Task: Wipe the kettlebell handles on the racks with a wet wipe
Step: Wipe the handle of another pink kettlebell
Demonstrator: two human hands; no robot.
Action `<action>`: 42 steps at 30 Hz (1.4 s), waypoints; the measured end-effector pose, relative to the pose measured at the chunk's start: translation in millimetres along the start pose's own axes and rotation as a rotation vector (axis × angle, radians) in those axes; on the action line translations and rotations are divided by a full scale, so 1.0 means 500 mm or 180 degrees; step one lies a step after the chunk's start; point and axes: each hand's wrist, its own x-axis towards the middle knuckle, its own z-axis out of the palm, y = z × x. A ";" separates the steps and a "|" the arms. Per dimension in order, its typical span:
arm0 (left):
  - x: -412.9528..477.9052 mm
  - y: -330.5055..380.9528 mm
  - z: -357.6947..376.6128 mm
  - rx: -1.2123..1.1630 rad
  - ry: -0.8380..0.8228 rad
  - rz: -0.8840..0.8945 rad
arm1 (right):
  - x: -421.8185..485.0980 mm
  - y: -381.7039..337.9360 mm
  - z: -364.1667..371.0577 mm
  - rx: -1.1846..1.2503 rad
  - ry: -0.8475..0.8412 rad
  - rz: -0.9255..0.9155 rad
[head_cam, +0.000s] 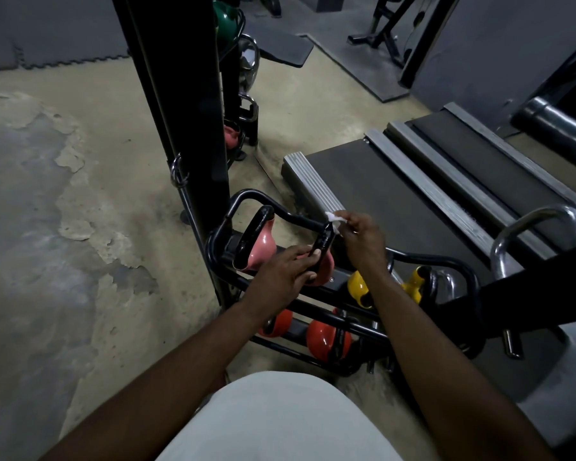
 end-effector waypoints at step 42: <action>-0.018 -0.004 0.028 0.0198 -0.0026 -0.0238 | -0.009 -0.019 0.038 0.3400 0.0253 0.2860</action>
